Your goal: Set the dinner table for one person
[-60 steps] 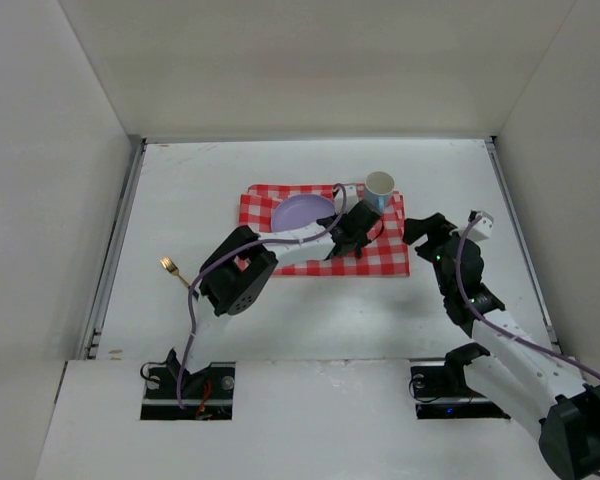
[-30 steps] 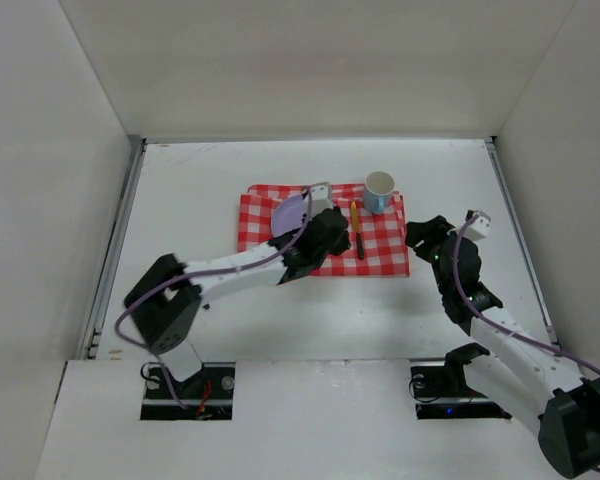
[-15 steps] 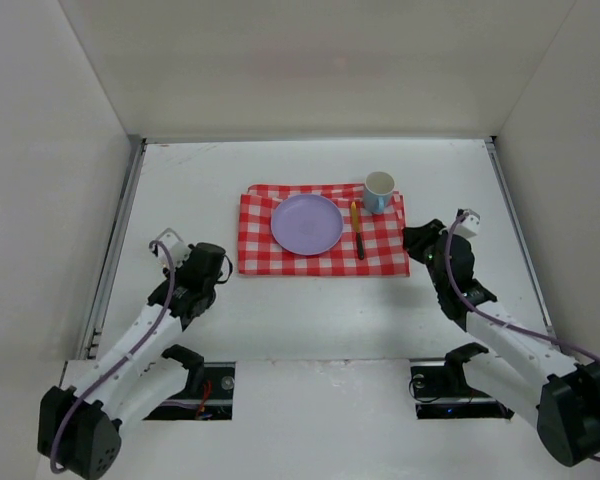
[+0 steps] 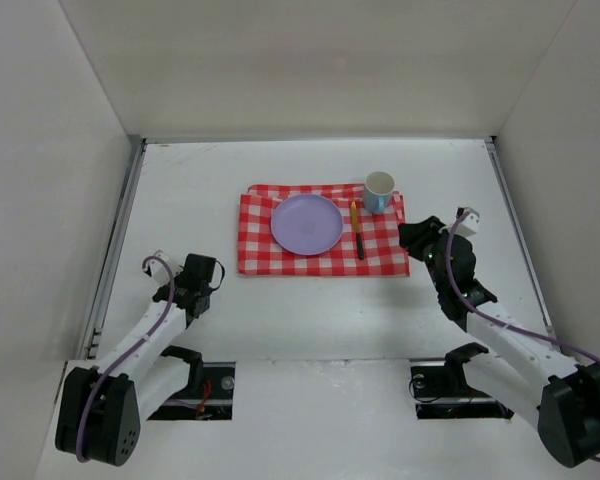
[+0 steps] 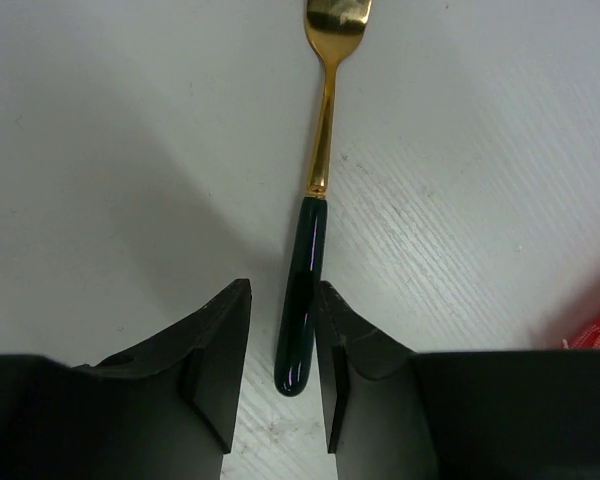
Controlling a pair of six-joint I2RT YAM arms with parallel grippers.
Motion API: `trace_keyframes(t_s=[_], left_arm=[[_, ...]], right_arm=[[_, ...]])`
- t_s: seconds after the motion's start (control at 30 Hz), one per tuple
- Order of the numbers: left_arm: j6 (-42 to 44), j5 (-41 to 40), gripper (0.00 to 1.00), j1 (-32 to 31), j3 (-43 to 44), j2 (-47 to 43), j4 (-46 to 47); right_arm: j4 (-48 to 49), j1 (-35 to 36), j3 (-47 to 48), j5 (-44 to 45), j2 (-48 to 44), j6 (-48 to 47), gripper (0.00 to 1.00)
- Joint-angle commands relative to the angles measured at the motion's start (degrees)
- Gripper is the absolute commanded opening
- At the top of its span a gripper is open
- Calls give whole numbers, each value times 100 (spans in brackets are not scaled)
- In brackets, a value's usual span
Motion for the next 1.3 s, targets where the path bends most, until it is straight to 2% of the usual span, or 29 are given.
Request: trace_keyframes(t_s=[0.0,0.27,0.37,0.43,0.57,0.7,0.77,1.0,1.1,1.27], left_arm=[[39,138,28,68,-7,195,349],[171,191,24,147,-113,556,815],[180,235,21,174,-279,495,964],[215,279,15,235,-323,434,991],[460,375,6,209,-482,-48,1166],[1065,376,2,-1,-237,-787,1184],[1313,314,2,-212,27,-832,1193],[2393,165,3,-1618,1257,555,1728],[2763,313,3,-1865,1784,1328,2019],[3141,726,4,-1848,2435,2427,2396]], right_arm=[[404,71,41,-80,-27,18,45],[395,98,59,-107,17,18,49],[413,98,7,-11,-157,0,56],[413,80,-55,42,-281,27,63],[421,62,-82,60,-343,36,71],[395,71,-12,-1,-158,45,73],[413,71,-3,50,-158,-8,74],[413,71,-3,42,-193,-8,75],[422,71,-38,78,-176,9,76],[422,98,32,95,-53,-96,75]])
